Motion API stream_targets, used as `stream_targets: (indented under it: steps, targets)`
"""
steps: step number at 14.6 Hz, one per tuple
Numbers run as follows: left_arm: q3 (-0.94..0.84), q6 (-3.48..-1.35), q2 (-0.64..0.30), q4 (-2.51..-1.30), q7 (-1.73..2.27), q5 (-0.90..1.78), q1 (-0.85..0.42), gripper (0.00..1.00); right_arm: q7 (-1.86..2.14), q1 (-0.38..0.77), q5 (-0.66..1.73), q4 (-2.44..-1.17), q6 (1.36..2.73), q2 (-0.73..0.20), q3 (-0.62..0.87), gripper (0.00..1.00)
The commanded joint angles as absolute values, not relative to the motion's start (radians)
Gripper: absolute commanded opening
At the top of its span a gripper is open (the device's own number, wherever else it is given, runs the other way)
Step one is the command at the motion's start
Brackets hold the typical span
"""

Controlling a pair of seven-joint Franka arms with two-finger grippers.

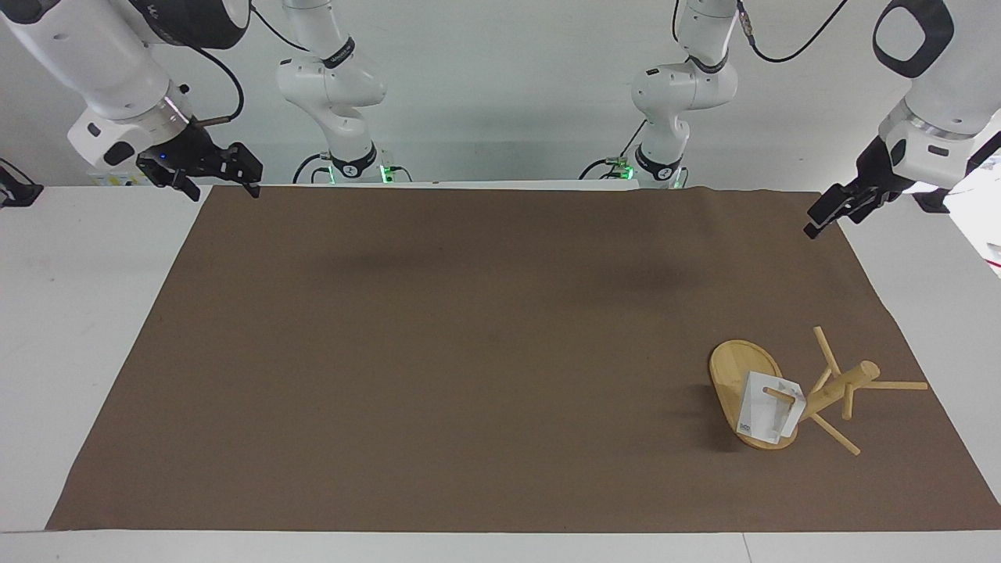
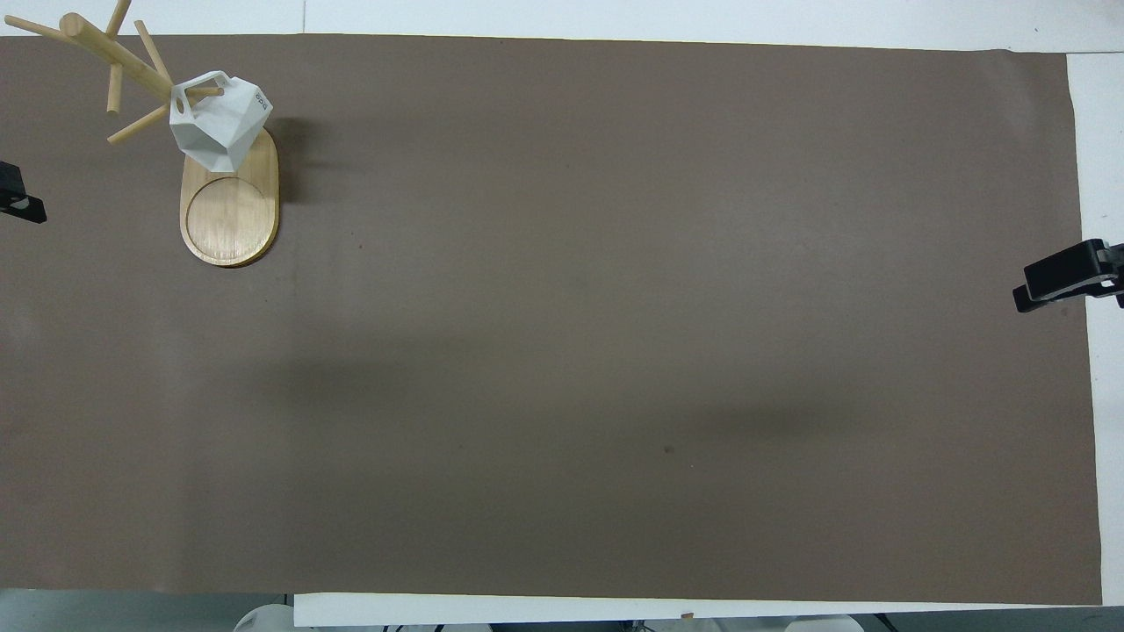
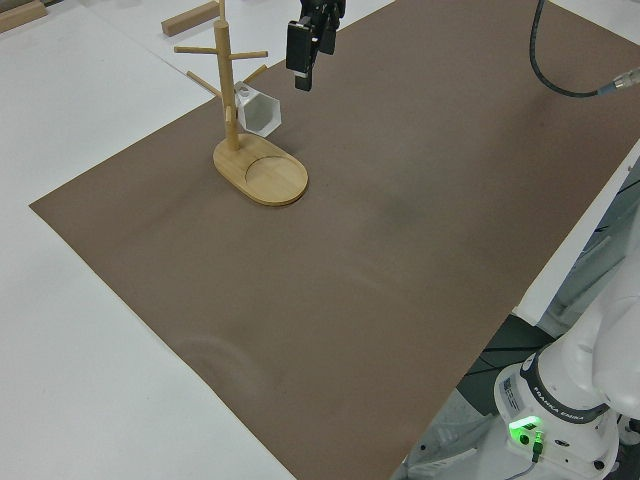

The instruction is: Hang cup on rack

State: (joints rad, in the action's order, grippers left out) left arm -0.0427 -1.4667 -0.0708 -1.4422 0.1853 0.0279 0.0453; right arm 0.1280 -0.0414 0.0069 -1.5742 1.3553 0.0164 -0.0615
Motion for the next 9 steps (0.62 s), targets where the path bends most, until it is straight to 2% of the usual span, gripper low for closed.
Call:
stream_targets:
  steps: [1, 9]
  targets:
    - [-0.061, -1.295, -0.216, -1.226, 0.028, -0.024, 0.029, 1.00, 0.118, -0.037, -0.006, -1.591, 1.361, 0.028, -0.061, 1.00]
    - [-0.067, -1.282, -0.202, -1.243, -0.057, -0.066, 0.006, 1.00, 0.118, -0.037, -0.006, -1.592, 1.361, 0.028, -0.061, 1.00]
